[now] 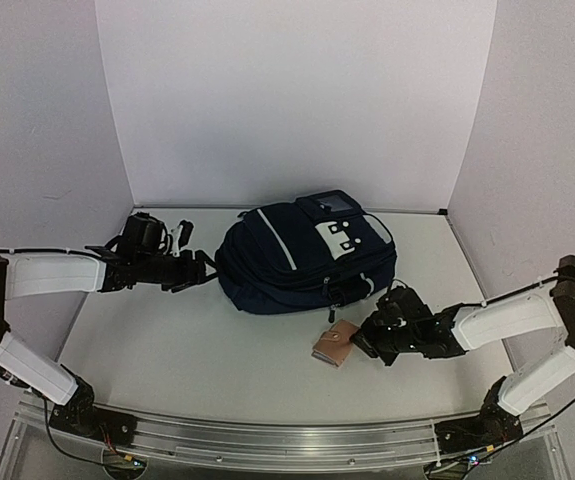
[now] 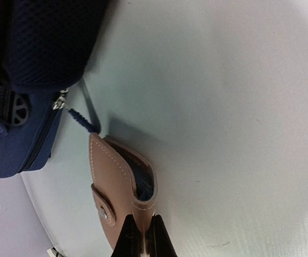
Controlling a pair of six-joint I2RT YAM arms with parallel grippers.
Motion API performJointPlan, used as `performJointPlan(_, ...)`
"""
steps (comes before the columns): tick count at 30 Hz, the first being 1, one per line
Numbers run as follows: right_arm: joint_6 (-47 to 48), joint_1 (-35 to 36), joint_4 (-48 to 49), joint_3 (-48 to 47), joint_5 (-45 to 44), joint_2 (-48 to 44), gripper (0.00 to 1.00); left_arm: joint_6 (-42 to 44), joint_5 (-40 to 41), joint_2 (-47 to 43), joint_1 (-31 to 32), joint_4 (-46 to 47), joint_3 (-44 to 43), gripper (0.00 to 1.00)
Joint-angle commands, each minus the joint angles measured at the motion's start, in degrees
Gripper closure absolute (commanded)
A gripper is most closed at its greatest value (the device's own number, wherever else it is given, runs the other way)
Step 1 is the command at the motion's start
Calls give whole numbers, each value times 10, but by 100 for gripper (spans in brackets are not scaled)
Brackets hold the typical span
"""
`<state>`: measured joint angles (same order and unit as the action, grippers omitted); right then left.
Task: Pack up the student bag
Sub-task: Pick up the personal item from the center of the board.
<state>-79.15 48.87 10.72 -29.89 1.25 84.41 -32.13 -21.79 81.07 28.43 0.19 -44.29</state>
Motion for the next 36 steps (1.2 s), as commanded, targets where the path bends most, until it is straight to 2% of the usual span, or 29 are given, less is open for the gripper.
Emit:
performJointPlan(1,119,1,47,-29,2,-79,100,-36,-63,-44,24,51,-20,29)
performJointPlan(6,191,3,61,-82,17,-127,100,-3,-125,-62,67,102,-29,25)
performJointPlan(12,290,4,80,-161,96,-101,100,-14,-227,-31,84,154,-53,20)
performJointPlan(18,282,4,192,-184,197,-58,100,-10,-282,3,118,154,-89,17)
performJointPlan(24,283,9,232,-202,244,-22,100,-13,-289,15,131,158,-99,16)
performJointPlan(32,278,13,264,-210,284,-9,100,-32,-289,35,131,183,-99,21)
performJointPlan(36,276,14,267,-208,286,-7,100,-47,-297,39,131,213,-96,30)
